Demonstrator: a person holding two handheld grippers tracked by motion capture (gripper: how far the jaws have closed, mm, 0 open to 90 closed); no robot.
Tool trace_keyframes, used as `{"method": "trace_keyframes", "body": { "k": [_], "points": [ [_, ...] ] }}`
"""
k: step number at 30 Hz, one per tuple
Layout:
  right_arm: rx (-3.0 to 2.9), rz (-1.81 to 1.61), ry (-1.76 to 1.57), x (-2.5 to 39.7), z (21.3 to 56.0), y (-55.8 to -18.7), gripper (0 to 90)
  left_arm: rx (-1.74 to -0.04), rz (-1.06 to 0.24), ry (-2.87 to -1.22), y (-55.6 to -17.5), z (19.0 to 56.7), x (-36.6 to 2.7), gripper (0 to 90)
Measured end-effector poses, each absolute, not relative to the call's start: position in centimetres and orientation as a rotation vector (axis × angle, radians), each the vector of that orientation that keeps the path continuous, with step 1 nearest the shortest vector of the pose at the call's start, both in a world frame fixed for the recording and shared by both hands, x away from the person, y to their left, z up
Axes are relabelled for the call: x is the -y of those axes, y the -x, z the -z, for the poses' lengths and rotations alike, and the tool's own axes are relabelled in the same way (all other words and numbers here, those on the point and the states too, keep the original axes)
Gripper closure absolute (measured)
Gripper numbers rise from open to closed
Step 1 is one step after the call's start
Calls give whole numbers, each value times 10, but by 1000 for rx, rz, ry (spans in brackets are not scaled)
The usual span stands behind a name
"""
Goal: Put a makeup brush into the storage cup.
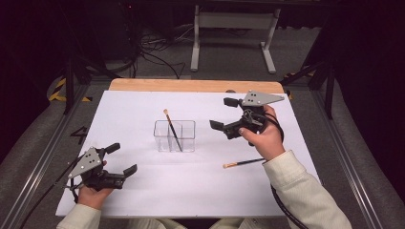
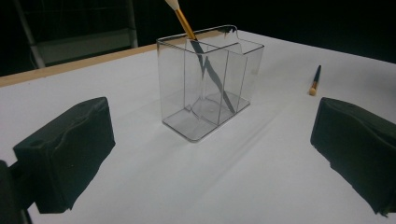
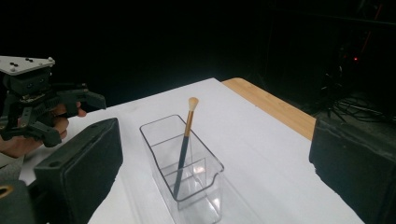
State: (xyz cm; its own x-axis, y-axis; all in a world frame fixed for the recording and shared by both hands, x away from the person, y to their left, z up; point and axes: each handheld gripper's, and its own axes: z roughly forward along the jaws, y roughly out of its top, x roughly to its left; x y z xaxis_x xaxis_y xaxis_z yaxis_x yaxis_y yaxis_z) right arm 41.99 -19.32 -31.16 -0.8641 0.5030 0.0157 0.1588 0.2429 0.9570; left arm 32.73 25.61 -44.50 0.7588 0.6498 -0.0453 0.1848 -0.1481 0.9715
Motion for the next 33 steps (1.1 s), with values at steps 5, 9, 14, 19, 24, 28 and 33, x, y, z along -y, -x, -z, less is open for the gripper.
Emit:
{"method": "trace_keyframes", "body": {
  "k": [5,9,14,19,24,28,33],
  "points": [
    [-2207,-1642,-630,208,309,-416,36,-666,-462,-1704,-327,445,-256,2],
    [-2204,-1629,-635,217,309,-414,36,-667,-460,-1705,-328,445,-256,2],
    [-2190,-1618,-653,229,307,-409,28,-667,-456,-1710,-327,445,-255,3],
    [-2188,-1607,-652,238,307,-405,28,-668,-456,-1710,-328,445,-255,2],
    [-2217,-1531,-638,247,305,-403,31,-662,-459,-1712,-329,445,-254,2],
    [-2282,-1469,-620,252,305,-402,31,-668,-462,-1712,-328,445,-254,2],
    [-2361,-1371,-601,255,306,-402,37,-668,-462,-1708,-328,445,-254,2]
  ]
}}
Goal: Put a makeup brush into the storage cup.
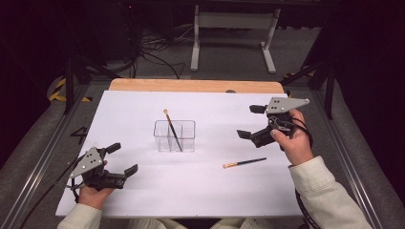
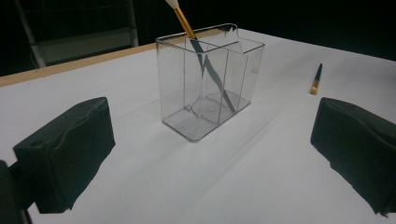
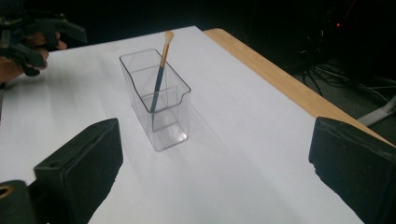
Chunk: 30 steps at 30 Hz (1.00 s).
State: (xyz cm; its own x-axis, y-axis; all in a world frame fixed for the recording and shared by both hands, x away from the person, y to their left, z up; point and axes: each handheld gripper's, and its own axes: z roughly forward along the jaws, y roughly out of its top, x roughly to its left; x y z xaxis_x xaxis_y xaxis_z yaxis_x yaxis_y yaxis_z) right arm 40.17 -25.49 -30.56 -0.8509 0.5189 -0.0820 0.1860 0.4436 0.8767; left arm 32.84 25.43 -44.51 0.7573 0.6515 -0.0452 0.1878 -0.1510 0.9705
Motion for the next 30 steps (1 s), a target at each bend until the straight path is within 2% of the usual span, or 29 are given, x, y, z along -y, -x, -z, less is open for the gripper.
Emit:
{"method": "trace_keyframes", "body": {
  "k": [15,30],
  "points": [
    [-2493,-1163,-581,259,307,-405,35,-665,-463,-1724,-329,445,-253,2],
    [-2671,-884,-514,244,315,-410,42,-664,-446,-1718,-330,445,-252,2]
  ]
}}
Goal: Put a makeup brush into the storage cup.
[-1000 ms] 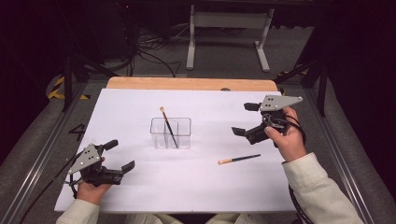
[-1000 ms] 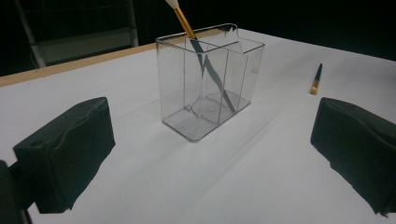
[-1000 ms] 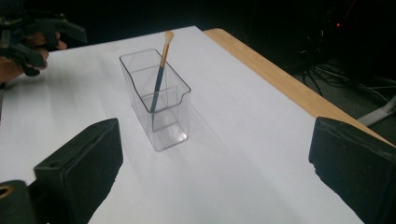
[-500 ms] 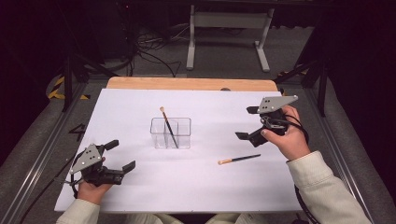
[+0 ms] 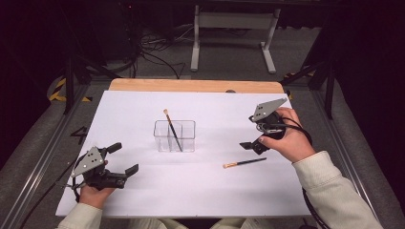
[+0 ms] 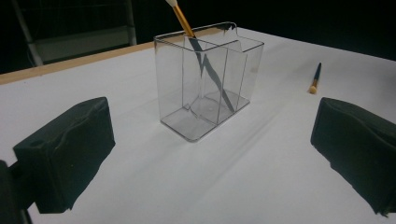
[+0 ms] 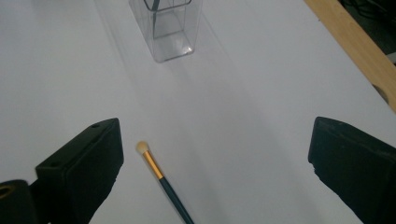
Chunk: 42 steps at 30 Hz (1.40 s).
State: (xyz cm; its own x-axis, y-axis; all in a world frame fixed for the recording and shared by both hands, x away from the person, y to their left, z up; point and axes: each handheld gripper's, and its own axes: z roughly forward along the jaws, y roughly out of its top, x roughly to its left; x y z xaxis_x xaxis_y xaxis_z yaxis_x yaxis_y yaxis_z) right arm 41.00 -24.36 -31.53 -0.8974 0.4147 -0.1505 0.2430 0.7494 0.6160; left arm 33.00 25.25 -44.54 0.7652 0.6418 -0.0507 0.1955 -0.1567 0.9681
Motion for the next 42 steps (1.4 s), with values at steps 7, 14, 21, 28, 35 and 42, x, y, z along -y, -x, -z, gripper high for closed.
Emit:
{"method": "trace_keyframes", "body": {
  "k": [7,14,21,28,35,42],
  "points": [
    [-2728,-785,-503,242,320,-412,50,-667,-447,-1714,-330,445,-253,2],
    [-2780,-697,-484,239,327,-413,48,-672,-436,-1710,-329,445,-253,2],
    [-2806,-617,-473,236,334,-414,49,-671,-445,-1709,-329,445,-253,2],
    [-2837,-549,-465,234,343,-415,50,-672,-453,-1713,-328,445,-254,2],
    [-2878,-521,-458,231,353,-416,51,-674,-459,-1718,-328,445,-254,3],
    [-2898,-481,-462,228,363,-417,52,-674,-461,-1718,-328,446,-254,3]
  ]
}}
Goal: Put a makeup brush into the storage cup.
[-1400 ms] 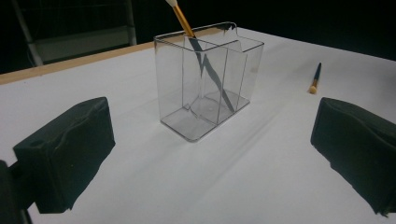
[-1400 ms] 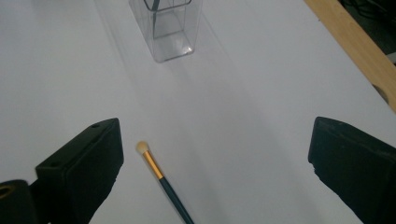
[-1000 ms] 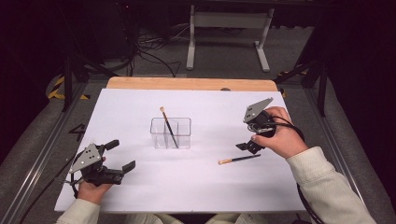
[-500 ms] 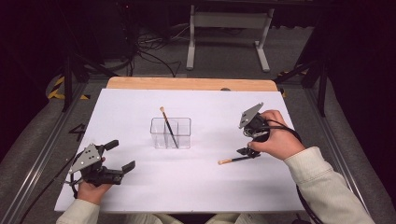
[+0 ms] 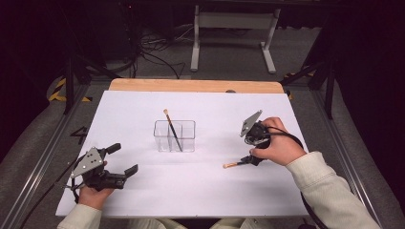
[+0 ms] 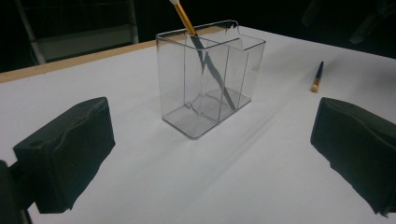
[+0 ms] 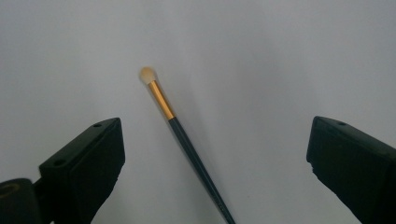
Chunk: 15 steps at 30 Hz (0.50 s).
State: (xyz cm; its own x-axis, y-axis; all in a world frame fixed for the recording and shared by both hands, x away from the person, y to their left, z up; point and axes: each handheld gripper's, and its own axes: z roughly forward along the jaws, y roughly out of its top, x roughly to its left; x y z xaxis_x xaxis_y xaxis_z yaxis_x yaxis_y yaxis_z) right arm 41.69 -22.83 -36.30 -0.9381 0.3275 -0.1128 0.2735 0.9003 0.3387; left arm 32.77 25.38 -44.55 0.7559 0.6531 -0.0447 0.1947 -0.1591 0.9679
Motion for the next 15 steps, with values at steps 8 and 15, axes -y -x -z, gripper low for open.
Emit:
{"method": "trace_keyframes", "body": {
  "k": [8,15],
  "points": [
    [-2931,-442,-462,227,371,-417,55,-674,-462,-1721,-327,445,-254,2],
    [-2949,-437,-466,228,378,-417,55,-679,-464,-1720,-327,445,-255,3]
  ]
}}
